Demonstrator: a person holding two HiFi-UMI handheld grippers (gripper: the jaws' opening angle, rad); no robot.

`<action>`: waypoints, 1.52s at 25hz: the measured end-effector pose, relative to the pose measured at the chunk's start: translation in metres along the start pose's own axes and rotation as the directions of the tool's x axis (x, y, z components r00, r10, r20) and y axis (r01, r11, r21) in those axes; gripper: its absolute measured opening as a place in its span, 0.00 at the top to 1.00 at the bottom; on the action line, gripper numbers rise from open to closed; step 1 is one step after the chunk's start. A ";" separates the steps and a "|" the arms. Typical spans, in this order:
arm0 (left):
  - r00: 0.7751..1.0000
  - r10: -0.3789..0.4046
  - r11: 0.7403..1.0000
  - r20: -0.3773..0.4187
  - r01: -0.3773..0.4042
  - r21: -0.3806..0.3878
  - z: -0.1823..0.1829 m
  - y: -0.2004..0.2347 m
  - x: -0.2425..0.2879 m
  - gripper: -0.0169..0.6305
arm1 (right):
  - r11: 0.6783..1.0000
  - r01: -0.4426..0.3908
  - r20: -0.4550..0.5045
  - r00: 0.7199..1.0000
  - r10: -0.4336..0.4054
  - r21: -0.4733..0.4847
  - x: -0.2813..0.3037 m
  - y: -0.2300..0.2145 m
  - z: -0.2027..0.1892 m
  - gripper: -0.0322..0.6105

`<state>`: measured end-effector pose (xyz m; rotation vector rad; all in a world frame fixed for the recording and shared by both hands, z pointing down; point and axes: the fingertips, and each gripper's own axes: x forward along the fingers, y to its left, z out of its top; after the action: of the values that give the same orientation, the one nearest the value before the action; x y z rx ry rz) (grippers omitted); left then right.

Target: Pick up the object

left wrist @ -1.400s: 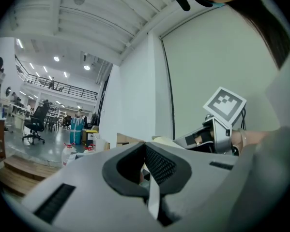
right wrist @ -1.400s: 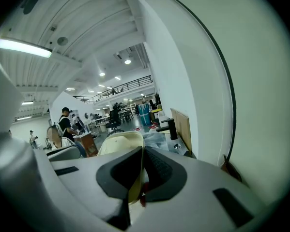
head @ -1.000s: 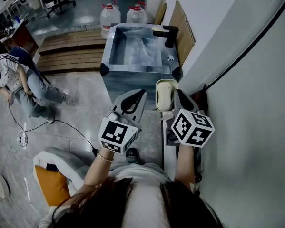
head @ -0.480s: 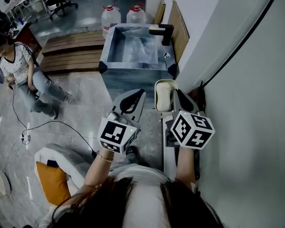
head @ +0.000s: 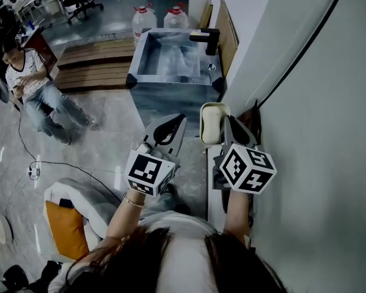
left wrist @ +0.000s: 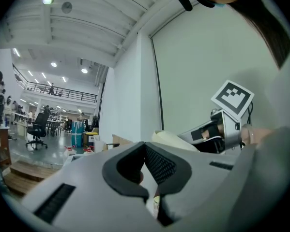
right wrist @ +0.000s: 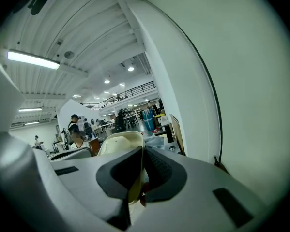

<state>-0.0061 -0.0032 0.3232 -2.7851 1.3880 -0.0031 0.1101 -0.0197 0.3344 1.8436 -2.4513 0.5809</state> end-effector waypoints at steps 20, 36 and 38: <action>1.000 0.014 1.000 0.009 -0.014 0.017 0.006 -0.042 -0.038 0.96 | 1.000 -0.024 0.010 1.000 0.024 0.010 -0.052 0.005 -0.015 0.90; 1.000 0.007 1.000 0.005 -0.007 0.016 0.004 -0.056 -0.043 0.96 | 0.999 -0.033 0.018 0.999 0.033 0.027 -0.063 0.003 -0.019 0.90; 1.000 0.003 1.000 0.003 -0.003 0.018 0.004 -0.057 -0.040 0.96 | 0.999 -0.032 0.019 0.999 0.032 0.032 -0.062 0.000 -0.019 0.90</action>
<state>0.0153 0.0628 0.3211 -2.7671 1.3844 -0.0107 0.1247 0.0431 0.3375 1.8327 -2.5022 0.6116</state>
